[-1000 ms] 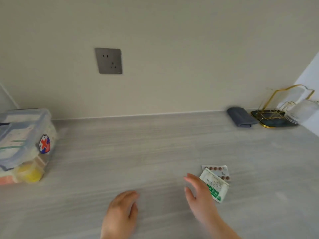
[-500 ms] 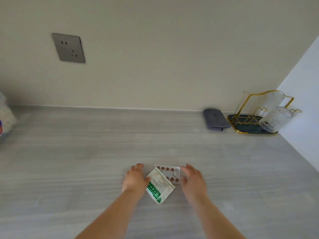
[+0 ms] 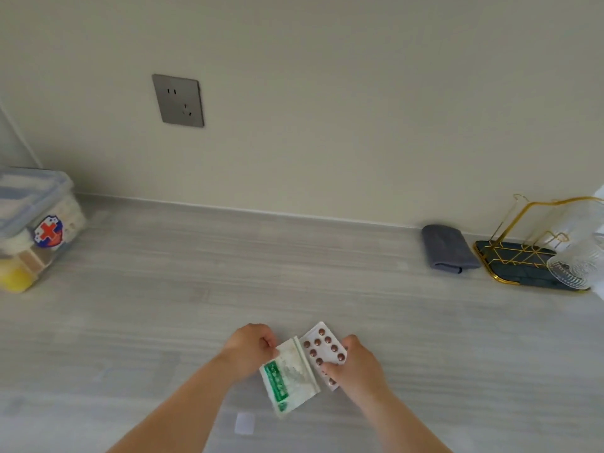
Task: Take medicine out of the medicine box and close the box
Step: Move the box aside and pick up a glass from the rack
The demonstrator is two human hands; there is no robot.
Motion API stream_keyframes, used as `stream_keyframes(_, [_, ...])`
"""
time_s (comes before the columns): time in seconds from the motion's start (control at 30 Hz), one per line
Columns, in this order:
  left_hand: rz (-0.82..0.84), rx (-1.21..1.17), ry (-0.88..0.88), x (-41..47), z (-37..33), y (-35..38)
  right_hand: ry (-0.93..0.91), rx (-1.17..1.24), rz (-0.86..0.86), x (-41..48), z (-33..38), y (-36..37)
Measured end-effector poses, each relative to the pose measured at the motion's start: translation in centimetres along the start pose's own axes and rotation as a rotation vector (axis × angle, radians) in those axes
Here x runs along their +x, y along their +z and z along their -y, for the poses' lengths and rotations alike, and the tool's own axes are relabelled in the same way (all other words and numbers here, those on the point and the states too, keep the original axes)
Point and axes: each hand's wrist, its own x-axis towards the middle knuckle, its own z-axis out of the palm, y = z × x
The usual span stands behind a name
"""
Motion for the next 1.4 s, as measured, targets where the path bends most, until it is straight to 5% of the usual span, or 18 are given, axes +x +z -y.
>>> stream_keyframes(0.27, [-0.142, 0.152, -0.074, 1.9, 5.1, -4.8, 0.019, -0.132, -0.129, -0.9, 4.6, 4.6])
stream_keyframes(0.57, [-0.291, 0.234, 0.156, 2.0, 3.4, -2.5, -0.077, -0.396, -0.183, 0.0, 2.5, 2.3])
stream_keyframes(0.8, [-0.359, 0.038, 0.185, 3.2, -5.8, 4.6, -0.236, -0.462, -0.321, 2.8, -5.1, -9.0])
stream_keyframes(0.93, [-0.346, 0.054, 0.199, 4.9, -10.8, 9.9, -0.367, -0.838, -0.63, 5.0, -12.1, -18.7])
stream_keyframes(1.13, [-0.384, 0.21, 0.124, 6.5, -14.0, 14.0, -0.155, -1.247, -0.415, 8.3, -21.6, -30.4])
stream_keyframes(1.4, [-0.414, 0.239, 0.062, 6.6, -14.7, 14.2, 0.089, -0.831, -0.385, 11.2, -24.7, -37.8])
